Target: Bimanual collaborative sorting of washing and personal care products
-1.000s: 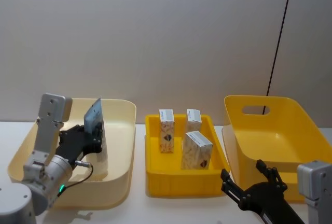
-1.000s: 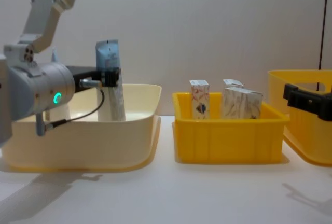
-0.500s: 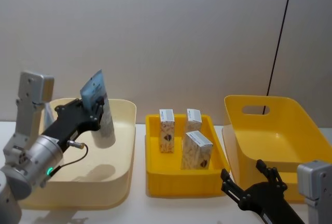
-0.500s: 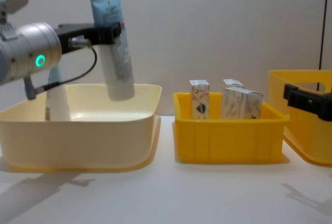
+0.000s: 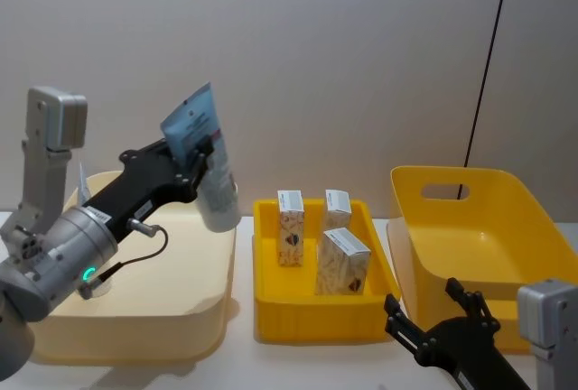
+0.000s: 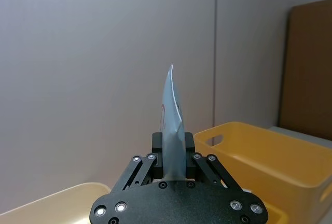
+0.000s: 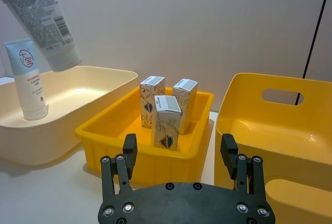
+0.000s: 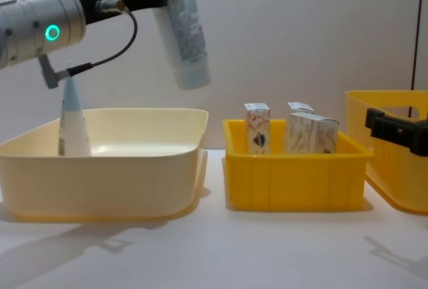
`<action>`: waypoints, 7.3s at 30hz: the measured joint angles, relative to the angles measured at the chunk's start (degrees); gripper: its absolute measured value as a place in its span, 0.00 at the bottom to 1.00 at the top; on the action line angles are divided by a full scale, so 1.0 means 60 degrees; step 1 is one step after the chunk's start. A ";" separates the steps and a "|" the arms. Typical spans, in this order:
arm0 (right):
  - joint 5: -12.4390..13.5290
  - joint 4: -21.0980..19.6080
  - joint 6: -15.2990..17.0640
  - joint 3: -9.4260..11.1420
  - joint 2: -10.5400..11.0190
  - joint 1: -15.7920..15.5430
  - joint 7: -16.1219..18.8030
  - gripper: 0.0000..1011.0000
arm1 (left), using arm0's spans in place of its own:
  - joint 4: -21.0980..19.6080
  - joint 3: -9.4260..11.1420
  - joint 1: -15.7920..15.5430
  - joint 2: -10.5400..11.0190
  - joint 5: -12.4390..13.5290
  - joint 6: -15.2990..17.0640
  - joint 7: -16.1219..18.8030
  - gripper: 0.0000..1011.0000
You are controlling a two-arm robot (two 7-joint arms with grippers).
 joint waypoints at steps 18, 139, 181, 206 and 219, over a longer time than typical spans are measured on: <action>0.0000 0.0000 0.0000 0.0000 0.0000 0.0000 0.0000 0.99 | 0.0425 0.0796 -0.0692 -0.0271 -0.0907 0.0377 -0.1754 0.22; -0.3491 0.1557 0.0356 -0.1446 -0.2050 0.2342 -0.2412 0.53 | 0.0817 0.1465 -0.1101 -0.0482 -0.1113 0.0689 -0.2311 0.96; -0.3704 0.3324 0.1044 0.0843 -0.2153 0.3485 -0.3860 0.53 | 0.0817 0.1464 -0.1101 -0.0482 -0.1113 0.0690 -0.2311 0.99; -0.3634 0.3271 0.1458 0.1055 -0.2297 0.3501 -0.3932 0.99 | 0.0817 0.1465 -0.1101 -0.0481 -0.1113 0.0690 -0.2312 0.99; -0.3615 0.3256 0.1475 0.1082 -0.2308 0.3485 -0.3929 0.99 | 0.0818 0.1465 -0.1101 -0.0481 -0.1113 0.0690 -0.2311 0.99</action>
